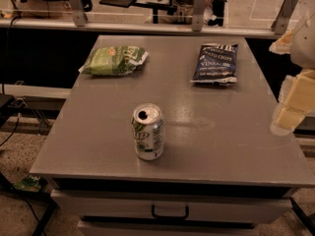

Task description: Pick blue chip bag

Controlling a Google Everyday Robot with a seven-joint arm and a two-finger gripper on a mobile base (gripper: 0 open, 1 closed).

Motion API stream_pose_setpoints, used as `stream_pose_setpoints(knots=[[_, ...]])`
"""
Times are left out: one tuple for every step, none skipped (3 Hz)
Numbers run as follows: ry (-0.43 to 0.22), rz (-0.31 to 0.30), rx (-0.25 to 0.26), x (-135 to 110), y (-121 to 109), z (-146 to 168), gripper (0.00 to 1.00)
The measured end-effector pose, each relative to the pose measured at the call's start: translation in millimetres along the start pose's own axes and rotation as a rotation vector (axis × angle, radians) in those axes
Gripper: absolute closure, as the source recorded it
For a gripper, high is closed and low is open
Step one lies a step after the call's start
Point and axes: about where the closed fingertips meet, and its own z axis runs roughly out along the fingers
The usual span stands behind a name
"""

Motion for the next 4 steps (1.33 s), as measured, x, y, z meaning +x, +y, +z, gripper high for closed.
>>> stream_pose_setpoints(knots=[[-0.004, 0.016, 0.008, -2.2, -4.1, 1.0, 0.00], [-0.003, 0.092, 0.040, -10.7, -29.0, 17.9, 0.00], [-0.023, 0.183, 0.093, -19.7, -64.6, 40.3, 0.00], [-0.077, 0.283, 0.121, -30.9, -107.3, 69.3, 0.00]])
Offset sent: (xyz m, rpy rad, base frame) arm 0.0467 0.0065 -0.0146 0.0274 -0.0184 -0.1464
